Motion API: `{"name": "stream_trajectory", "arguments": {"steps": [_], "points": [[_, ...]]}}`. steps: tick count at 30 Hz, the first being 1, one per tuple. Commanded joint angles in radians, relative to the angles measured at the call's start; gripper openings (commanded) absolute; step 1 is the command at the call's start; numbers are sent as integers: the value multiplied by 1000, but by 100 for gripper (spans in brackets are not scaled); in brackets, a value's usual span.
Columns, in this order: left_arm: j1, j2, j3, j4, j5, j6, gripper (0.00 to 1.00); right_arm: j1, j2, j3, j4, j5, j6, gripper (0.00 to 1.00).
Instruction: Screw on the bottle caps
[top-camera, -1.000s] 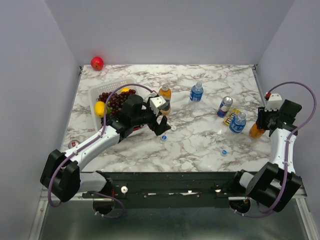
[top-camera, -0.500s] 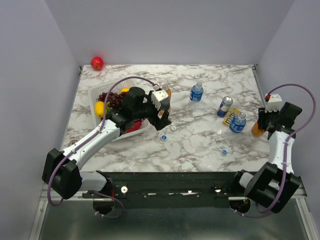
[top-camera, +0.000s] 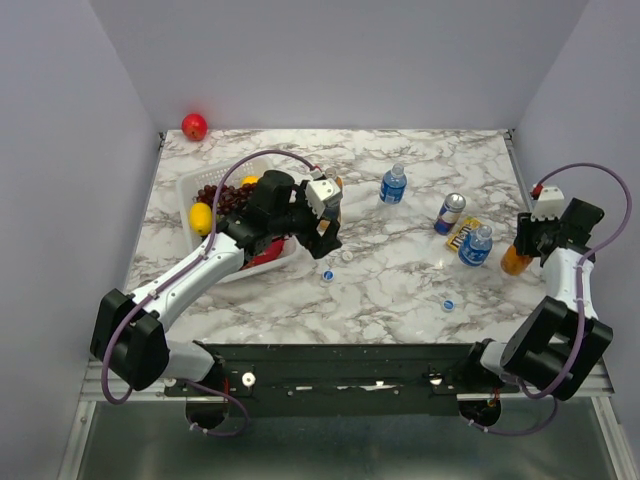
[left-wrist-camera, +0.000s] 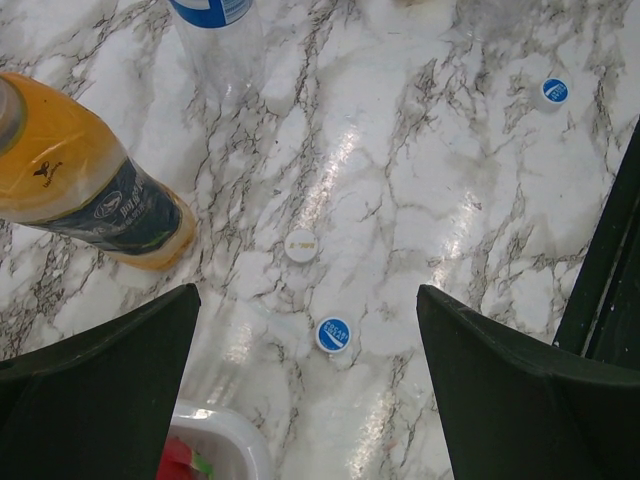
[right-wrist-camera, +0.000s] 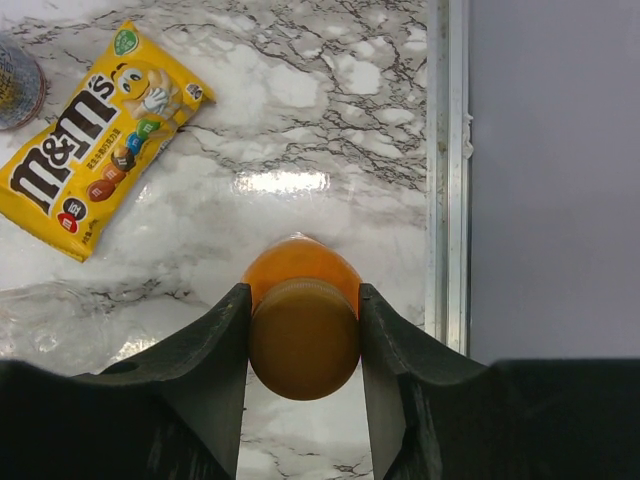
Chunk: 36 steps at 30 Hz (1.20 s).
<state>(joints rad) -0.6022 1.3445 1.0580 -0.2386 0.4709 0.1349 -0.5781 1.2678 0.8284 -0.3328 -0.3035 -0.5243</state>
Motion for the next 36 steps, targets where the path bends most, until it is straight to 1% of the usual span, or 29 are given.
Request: {"name": "stream_trajectory", "arguments": {"steps": [1,2,5,14,15,17,18,22,25,26,27,28,29,30,31,32,33,36], "points": [[4,-2,22,-19,-17,17,99,-9,16,28,-23,7,-11,54],[4,-5,22,-19,-18,17,99,-9,18,29,-23,7,-10,58],[4,-8,19,-16,-21,17,99,-9,22,31,-23,12,-14,64],[4,-4,20,-4,-18,15,99,-9,-5,38,-22,3,-19,74],[4,-2,20,-2,-18,14,99,-9,-25,38,-15,10,-17,79],[4,-1,20,-1,-32,11,99,-9,-60,37,4,7,6,85],[4,2,23,-5,-46,11,99,-9,-103,44,3,-34,4,97],[4,-7,23,-11,-71,31,99,-9,-200,116,-47,-112,41,99],[4,-22,10,4,-63,35,99,-9,-237,188,-164,-227,21,99],[4,-27,5,8,-52,34,99,-9,-239,204,-242,-276,4,98],[4,-34,-6,13,-40,32,99,-9,-239,216,-297,-398,-35,96],[4,-38,-10,24,-16,28,99,-9,-240,234,-354,-455,-125,95],[4,-41,-15,30,-6,16,99,-9,-248,233,-439,-509,-163,95],[4,-47,-27,39,0,8,99,-9,-251,230,-480,-605,-204,95],[4,-50,-35,60,11,2,99,-9,-252,221,-517,-653,-285,95],[4,-56,-42,70,12,-4,99,-9,-251,218,-588,-689,-327,95],[4,-61,-53,76,17,-11,99,-8,-251,209,-601,-727,-348,96],[4,-74,-64,79,25,-14,99,3,-251,170,-545,-711,-326,95]]}}
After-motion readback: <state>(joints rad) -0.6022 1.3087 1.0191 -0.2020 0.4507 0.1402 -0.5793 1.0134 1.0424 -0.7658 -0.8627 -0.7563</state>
